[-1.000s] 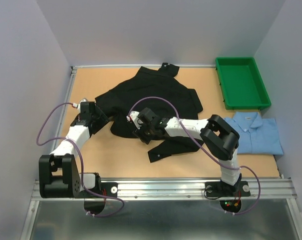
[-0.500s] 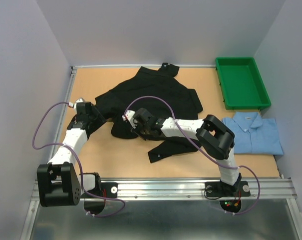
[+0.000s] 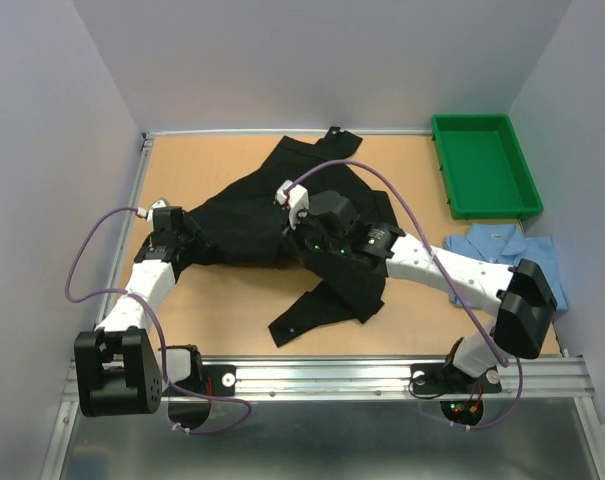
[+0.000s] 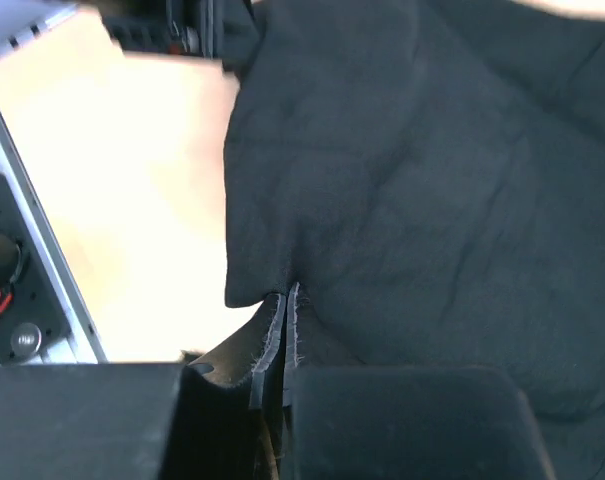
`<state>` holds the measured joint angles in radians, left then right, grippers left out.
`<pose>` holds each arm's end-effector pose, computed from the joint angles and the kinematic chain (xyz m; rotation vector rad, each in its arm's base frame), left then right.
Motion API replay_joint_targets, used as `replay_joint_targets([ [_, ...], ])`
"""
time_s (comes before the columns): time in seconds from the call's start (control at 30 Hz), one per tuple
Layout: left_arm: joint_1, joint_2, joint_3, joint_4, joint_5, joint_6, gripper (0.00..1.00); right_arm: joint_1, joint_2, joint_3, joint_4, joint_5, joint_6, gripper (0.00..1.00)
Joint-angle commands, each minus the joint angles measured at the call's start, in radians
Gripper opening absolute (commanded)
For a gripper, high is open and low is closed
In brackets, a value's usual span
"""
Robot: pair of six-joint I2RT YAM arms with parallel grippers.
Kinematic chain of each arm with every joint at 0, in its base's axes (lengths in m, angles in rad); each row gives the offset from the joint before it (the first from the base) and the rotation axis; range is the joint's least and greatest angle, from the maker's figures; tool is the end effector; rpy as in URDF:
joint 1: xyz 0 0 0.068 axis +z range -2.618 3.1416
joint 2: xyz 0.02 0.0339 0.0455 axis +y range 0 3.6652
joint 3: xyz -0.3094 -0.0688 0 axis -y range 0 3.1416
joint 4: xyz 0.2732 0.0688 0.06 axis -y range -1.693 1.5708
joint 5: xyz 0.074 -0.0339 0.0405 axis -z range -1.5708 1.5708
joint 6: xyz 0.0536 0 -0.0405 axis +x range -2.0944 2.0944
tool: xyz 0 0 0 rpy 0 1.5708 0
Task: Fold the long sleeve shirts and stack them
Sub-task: Flatten the shirt out
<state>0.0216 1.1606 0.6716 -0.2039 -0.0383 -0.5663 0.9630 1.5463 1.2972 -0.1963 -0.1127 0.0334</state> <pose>0.2640 0.0078 0.2404 -0.6787 2.1713 -0.2453 0.2274 0.3374 0.3588 -1.0046 1.8372 0.7344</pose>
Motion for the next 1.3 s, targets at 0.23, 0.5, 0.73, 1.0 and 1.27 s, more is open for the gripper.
replay_joint_targets([
  [0.23, 0.006, -0.030, -0.086, 0.052, 0.101, -0.059, 0.66, 0.002, 0.119, -0.145, -0.018, 0.110, 0.172, 0.01],
  [0.5, 0.006, -0.087, -0.176, 0.087, 0.144, -0.115, 0.66, -0.171, 0.230, -0.036, -0.017, 0.122, 0.313, 0.01],
  [0.73, 0.005, -0.084, -0.201, 0.115, 0.179, -0.129, 0.66, -0.359, 0.284, -0.042, -0.009, 0.015, 0.451, 0.01],
  [1.0, -0.063, -0.026, -0.233, 0.198, 0.206, -0.194, 0.65, -0.366, 0.311, -0.052, 0.009, -0.050, 0.473, 0.01],
  [1.27, -0.147, 0.069, -0.238, 0.373, 0.164, -0.279, 0.62, -0.365, 0.304, -0.058, 0.017, -0.077, 0.464, 0.01],
])
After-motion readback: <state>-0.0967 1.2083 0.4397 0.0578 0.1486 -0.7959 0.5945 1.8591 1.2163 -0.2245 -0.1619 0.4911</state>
